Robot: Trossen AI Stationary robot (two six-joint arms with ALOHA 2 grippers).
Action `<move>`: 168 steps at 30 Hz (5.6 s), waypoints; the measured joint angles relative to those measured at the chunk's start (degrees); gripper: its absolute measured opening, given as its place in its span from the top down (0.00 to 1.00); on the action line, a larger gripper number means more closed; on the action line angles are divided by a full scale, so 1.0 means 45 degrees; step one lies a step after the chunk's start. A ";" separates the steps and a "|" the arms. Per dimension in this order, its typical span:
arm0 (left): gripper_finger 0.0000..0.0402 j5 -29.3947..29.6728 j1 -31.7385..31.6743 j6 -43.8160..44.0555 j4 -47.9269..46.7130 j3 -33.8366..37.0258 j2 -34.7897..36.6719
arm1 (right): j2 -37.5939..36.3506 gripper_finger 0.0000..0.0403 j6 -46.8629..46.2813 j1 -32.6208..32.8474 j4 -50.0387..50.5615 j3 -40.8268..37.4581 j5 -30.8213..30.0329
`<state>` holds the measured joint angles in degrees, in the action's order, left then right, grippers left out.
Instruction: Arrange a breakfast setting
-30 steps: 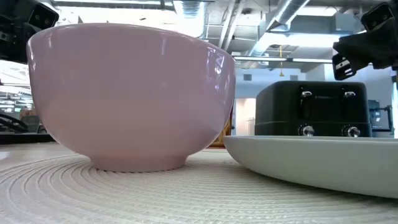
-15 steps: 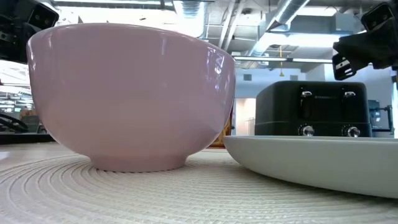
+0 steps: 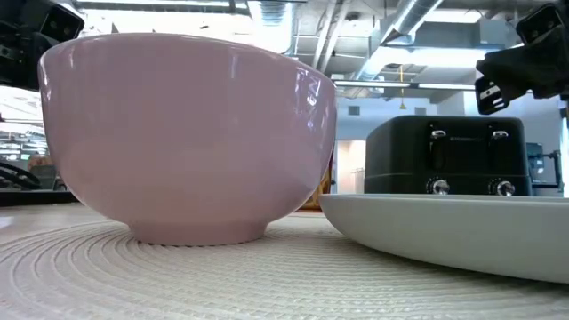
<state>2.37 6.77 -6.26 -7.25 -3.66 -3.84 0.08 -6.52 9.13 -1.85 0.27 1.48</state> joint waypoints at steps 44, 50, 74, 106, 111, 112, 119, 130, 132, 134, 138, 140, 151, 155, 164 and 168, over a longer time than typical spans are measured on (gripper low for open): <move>0.52 0.0359 0.0000 0.0500 0.0041 -0.0005 -0.0005 | 0.0004 0.81 0.0000 -0.0005 0.0000 0.0000 0.0000; 0.52 0.0418 0.0002 0.1101 -0.0080 -0.0015 -0.0010 | 0.0000 0.81 0.0000 -0.0002 0.0000 -0.0002 0.0004; 0.52 0.0821 0.0000 0.2803 0.0111 -0.0015 -0.0010 | 0.0000 0.81 0.0000 -0.0005 0.0000 -0.0005 0.0003; 0.52 0.1768 0.0005 0.3954 0.0049 -0.0010 -0.0068 | 0.0000 0.81 0.2641 -0.0049 -0.1205 -0.0003 -0.0646; 0.52 0.1914 0.0005 0.3698 0.0056 -0.0010 -0.0068 | 0.0002 0.81 0.2113 -0.0045 -0.1168 -0.0005 -0.0649; 0.52 0.1963 0.0003 0.3670 0.0058 -0.0010 -0.0068 | 0.0005 0.81 0.2109 -0.0039 -0.1151 -0.0005 -0.0646; 0.52 0.1994 0.0000 0.3788 0.0129 0.0000 -0.0068 | 0.0003 0.81 0.2113 -0.0058 -0.1127 -0.0002 -0.0656; 0.52 0.1160 0.0000 0.4987 0.0121 0.0006 -0.0068 | 0.0001 0.81 0.2084 -0.0024 -0.1127 -0.0001 -0.0676; 0.52 0.0741 0.0000 0.4822 0.0181 0.0010 -0.0068 | 0.0000 0.81 0.2084 -0.0024 -0.1127 -0.0004 -0.0676; 0.52 0.0542 0.0005 0.4633 0.0514 0.0015 -0.0068 | 0.0000 0.81 0.2089 -0.0024 -0.1127 -0.0005 -0.0676; 0.52 -0.0057 0.0000 0.4541 0.1695 0.0015 -0.0068 | 0.0002 0.81 0.2114 -0.0073 -0.1127 -0.0005 -0.0676; 0.52 -0.0479 0.0000 0.4339 0.2053 0.0015 -0.0063 | 0.0002 0.81 0.2113 -0.0073 -0.1122 0.0000 -0.0676; 0.52 -0.0378 0.0005 0.2822 0.2640 -0.0580 -0.0073 | 0.0005 0.81 0.2123 -0.0073 -0.1117 -0.0005 -0.0676; 0.52 -0.0374 0.0005 0.2151 0.2544 -0.1457 -0.0341 | 0.0002 0.81 0.2125 -0.0073 -0.1132 0.0000 -0.0676; 0.52 0.0467 0.0005 0.1005 0.2074 -0.3610 -0.3625 | 0.0011 0.81 0.2220 -0.0073 -0.2727 0.0272 -0.0677; 0.52 0.1256 0.0000 0.0213 0.2053 -0.4793 -0.5762 | 0.0000 0.81 0.2435 -0.0073 -0.3424 0.0889 -0.0680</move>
<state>8.02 6.76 -5.31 1.99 -25.23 -29.77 0.08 4.43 8.80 -17.26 4.28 -1.58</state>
